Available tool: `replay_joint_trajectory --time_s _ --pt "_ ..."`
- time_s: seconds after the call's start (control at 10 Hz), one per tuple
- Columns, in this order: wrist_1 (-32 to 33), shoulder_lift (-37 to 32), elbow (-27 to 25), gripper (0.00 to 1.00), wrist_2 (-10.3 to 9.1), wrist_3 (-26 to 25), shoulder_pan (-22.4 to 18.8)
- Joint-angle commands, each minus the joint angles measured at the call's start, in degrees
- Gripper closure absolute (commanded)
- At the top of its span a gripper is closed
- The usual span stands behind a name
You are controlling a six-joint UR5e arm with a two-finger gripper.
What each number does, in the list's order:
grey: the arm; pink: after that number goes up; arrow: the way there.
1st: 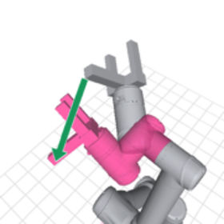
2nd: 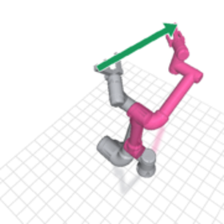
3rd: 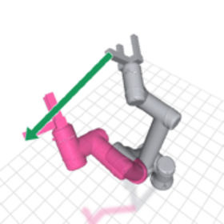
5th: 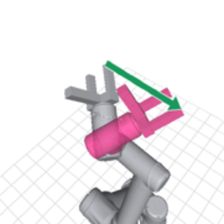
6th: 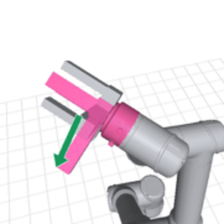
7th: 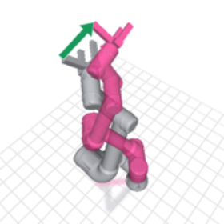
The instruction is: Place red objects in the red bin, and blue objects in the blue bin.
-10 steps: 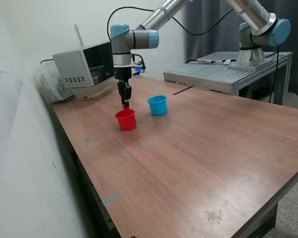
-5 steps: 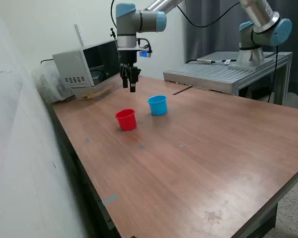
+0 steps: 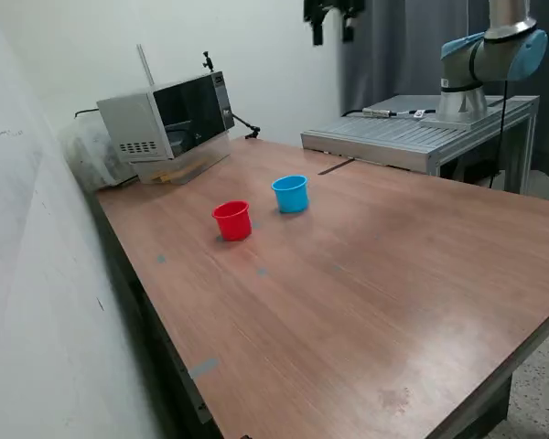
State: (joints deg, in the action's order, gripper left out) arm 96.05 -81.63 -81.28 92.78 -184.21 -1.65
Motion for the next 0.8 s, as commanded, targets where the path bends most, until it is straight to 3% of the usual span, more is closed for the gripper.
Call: replay_joint_trajectory --time_s 0.0,0.3,0.4,0.5,0.7 --pt "-10.4 -10.4 -2.0 0.0 2.41 -5.2 -8.0" --pt "-13.1 -19.1 -10.4 0.0 2.4 -5.4 -13.4" --pt "-16.8 -20.4 -12.9 0.0 2.4 -5.4 -15.0" --pt "-26.0 -20.5 -13.5 0.0 1.97 -5.5 -16.3" --pt "-29.3 -21.5 -14.7 0.0 2.14 -5.3 -17.1"
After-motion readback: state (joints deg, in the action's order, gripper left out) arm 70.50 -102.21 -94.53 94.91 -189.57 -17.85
